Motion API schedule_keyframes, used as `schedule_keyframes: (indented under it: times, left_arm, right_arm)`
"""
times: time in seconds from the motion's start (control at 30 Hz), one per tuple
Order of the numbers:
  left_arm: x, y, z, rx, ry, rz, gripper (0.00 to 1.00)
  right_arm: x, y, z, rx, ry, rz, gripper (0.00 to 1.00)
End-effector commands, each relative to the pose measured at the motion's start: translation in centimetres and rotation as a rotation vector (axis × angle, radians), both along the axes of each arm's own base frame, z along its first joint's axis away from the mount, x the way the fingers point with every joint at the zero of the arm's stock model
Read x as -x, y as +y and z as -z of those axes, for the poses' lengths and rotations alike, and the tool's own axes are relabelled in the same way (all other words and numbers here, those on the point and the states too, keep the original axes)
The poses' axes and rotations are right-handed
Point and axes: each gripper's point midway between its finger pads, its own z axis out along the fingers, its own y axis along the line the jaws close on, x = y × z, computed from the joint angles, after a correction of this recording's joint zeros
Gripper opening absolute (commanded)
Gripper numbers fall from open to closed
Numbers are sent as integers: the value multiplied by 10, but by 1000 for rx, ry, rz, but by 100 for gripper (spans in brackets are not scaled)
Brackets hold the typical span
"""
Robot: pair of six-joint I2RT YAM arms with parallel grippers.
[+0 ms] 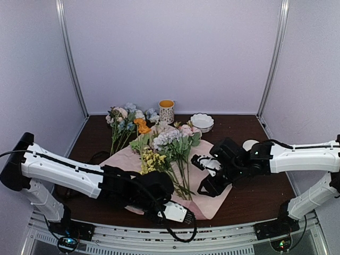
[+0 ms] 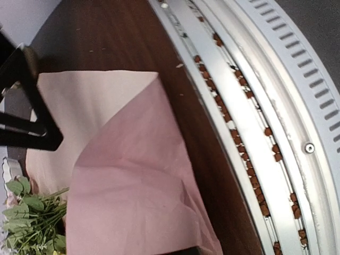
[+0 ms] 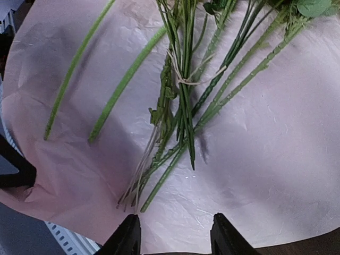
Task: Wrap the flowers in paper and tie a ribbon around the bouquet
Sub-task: Pick up the bottom corner of the flattened wrapping paper from the center of the board, then pass from the left arm to the right
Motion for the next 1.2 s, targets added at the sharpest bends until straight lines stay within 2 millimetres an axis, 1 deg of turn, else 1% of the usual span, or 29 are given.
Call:
schedule_keyframes:
  times: [0.0, 0.07, 0.13, 0.17, 0.2, 0.27, 0.33, 0.43, 0.5, 0.57, 0.63, 0.7, 0.77, 0.83, 0.9, 0.97, 1.03, 1.13, 1.17]
  left_arm:
    - [-16, -6, -26, 171, 85, -100, 0]
    - [-23, -2, -31, 211, 111, -130, 0]
    - [-34, 3, -35, 252, 129, -170, 0]
    - [-42, 7, -37, 271, 133, -198, 0]
    - [-55, 11, -41, 295, 134, -235, 0]
    - [-71, 16, -45, 331, 144, -289, 0]
    - [-81, 22, -45, 356, 156, -324, 0]
    - [-89, 27, -42, 368, 171, -357, 0]
    - [-95, 29, -43, 381, 189, -385, 0]
    - [-100, 32, -47, 413, 215, -409, 0]
    - [-102, 33, -52, 452, 234, -418, 0]
    - [-101, 34, -56, 478, 244, -417, 0]
    - [-100, 36, -57, 486, 249, -415, 0]
    - [-102, 38, -56, 487, 253, -422, 0]
    - [-103, 42, -52, 482, 258, -434, 0]
    - [-104, 45, -51, 486, 262, -444, 0]
    - [-103, 47, -51, 497, 271, -448, 0]
    - [-102, 49, -52, 513, 279, -456, 0]
    - [-102, 50, -52, 512, 284, -459, 0]
  right_arm:
    - [2, 13, -44, -146, -70, -108, 47]
    - [3, 15, -54, -204, -75, -135, 49]
    - [5, 17, -62, -266, -65, -174, 53]
    - [6, 18, -65, -289, -57, -193, 55]
    - [7, 19, -67, -314, -45, -219, 57]
    - [10, 22, -69, -351, -26, -256, 62]
    - [10, 25, -69, -374, -21, -264, 66]
    - [12, 27, -59, -383, 19, -263, 70]
    - [14, 30, -52, -400, 51, -249, 75]
    - [16, 33, -41, -423, 74, -229, 85]
    - [20, 37, -29, -429, 86, -229, 92]
    - [18, 42, -17, -415, 88, -207, 94]
    - [19, 47, -3, -394, 107, -199, 93]
    - [22, 50, 13, -368, 144, -199, 88]
    - [28, 53, 23, -364, 190, -211, 75]
    - [36, 55, 30, -371, 232, -226, 58]
    - [40, 57, 33, -383, 250, -227, 41]
    - [46, 61, 30, -421, 282, -238, 15]
    - [46, 60, 30, -420, 279, -239, 4]
